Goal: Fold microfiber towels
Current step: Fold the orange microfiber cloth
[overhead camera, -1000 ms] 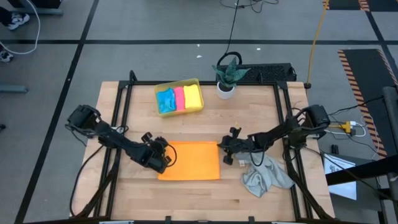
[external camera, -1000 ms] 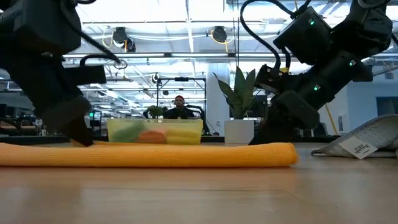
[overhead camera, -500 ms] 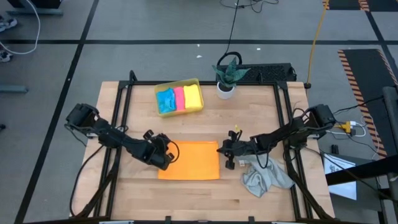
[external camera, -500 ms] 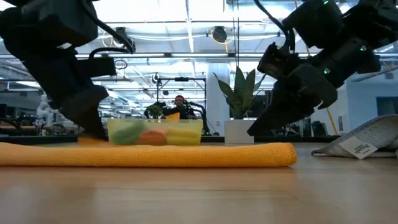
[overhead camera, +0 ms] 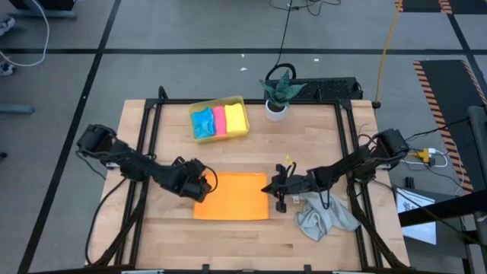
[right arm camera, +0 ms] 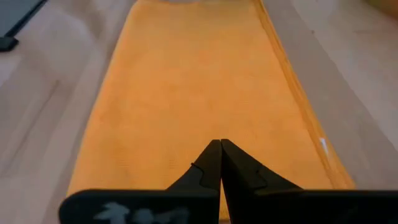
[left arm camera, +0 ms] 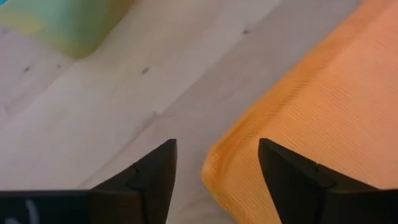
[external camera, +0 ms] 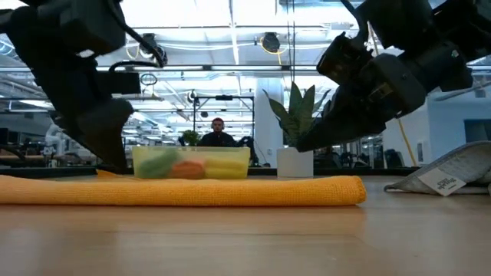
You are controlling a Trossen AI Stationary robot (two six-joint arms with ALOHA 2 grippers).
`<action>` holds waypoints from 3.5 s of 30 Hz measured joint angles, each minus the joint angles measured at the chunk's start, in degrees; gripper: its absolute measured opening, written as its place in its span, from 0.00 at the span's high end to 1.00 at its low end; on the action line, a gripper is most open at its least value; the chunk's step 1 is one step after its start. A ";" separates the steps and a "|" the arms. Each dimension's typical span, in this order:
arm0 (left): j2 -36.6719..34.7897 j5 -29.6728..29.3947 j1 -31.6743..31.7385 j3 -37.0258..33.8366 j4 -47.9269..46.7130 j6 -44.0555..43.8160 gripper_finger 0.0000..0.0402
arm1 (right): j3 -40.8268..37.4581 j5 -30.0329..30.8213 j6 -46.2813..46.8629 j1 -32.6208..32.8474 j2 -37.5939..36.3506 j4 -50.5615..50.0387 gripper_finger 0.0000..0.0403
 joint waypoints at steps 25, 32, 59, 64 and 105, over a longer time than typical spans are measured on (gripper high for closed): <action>0.97 3.82 -7.87 -8.23 27.11 0.30 0.70 | -0.01 7.54 -4.84 -8.29 2.25 -9.45 1.00; 0.99 0.26 -9.31 -8.19 42.61 11.99 0.70 | -0.04 9.65 -4.90 -8.39 -0.05 -10.13 1.00; 5.67 14.06 -12.67 -7.71 47.38 9.27 0.70 | 0.02 -6.56 -2.63 -9.94 0.90 -9.77 1.00; 2.29 9.57 -14.66 -6.19 48.90 13.52 0.70 | -0.02 -12.85 -7.62 -10.90 0.59 -8.63 1.00; 16.30 6.69 10.50 -5.79 56.21 31.18 0.70 | 0.00 -2.51 -0.53 -7.76 0.99 -8.33 1.00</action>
